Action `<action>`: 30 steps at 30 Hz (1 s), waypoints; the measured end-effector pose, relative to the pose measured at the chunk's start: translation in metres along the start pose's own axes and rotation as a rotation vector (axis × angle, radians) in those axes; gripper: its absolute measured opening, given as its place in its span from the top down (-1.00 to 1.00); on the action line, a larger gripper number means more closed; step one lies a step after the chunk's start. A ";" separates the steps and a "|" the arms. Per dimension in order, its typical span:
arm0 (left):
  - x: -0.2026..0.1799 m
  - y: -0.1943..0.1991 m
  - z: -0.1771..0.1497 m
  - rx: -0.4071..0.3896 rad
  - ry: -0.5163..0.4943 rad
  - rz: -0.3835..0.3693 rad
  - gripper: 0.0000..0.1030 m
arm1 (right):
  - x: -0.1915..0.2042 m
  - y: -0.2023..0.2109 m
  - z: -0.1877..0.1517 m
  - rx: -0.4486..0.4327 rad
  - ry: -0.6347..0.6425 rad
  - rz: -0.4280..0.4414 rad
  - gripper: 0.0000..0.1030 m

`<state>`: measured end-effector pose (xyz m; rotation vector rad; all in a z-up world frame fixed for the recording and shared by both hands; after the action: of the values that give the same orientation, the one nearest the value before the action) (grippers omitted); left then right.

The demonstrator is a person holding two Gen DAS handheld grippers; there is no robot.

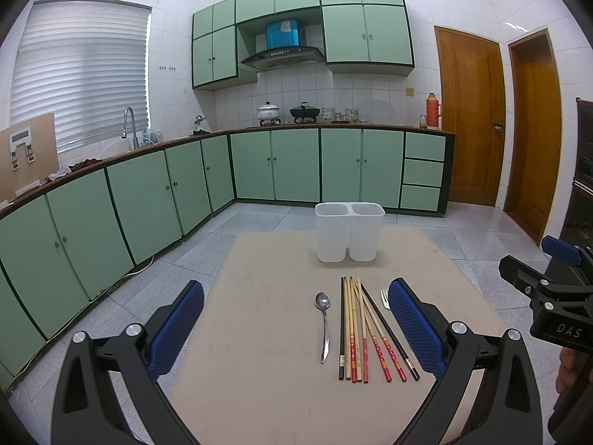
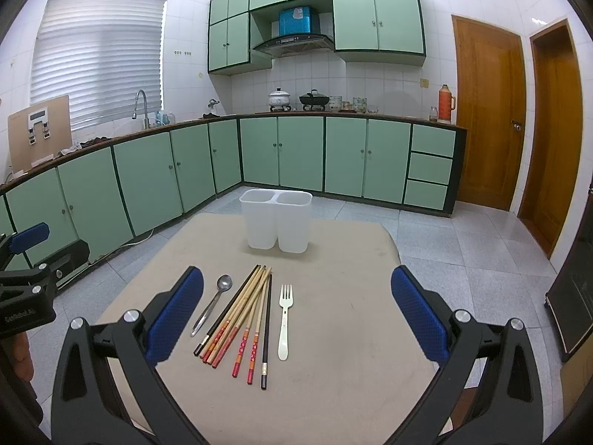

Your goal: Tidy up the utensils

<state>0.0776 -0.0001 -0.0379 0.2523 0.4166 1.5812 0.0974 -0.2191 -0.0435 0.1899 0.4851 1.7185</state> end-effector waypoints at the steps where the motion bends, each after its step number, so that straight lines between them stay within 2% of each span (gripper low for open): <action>1: 0.000 0.000 0.000 0.000 0.000 0.000 -0.88 | 0.000 0.000 0.000 0.001 0.000 0.000 -0.91; 9: 0.004 -0.004 -0.003 0.014 -0.003 0.004 -0.88 | -0.001 -0.006 -0.002 0.011 0.006 -0.006 -0.91; 13: 0.019 -0.020 -0.004 0.048 0.004 0.033 -0.88 | -0.008 -0.022 -0.008 0.036 0.014 -0.021 -0.91; 21: 0.044 -0.090 -0.021 0.165 -0.005 0.106 -0.88 | -0.013 -0.089 -0.034 0.176 0.035 -0.028 -0.91; 27: 0.043 -0.154 -0.035 0.255 -0.014 0.094 -0.88 | -0.010 -0.154 -0.051 0.291 -0.011 0.051 -0.88; 30: 0.036 -0.180 -0.045 0.294 -0.023 0.089 -0.88 | -0.005 -0.181 -0.056 0.329 -0.016 0.075 -0.76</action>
<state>0.2206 0.0334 -0.1563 0.5200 0.6276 1.5999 0.2396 -0.2122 -0.1694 0.4623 0.7564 1.7002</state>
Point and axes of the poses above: each gripper's, at about its wrist camera, not at the fingertips, and y roughly against the way its jaws point, x to its left, z to its top, the point moved 9 cm from there along -y, roughly the way its jaws point, and after that the axes turned 9 degrees about y, right-handed, at the moved point
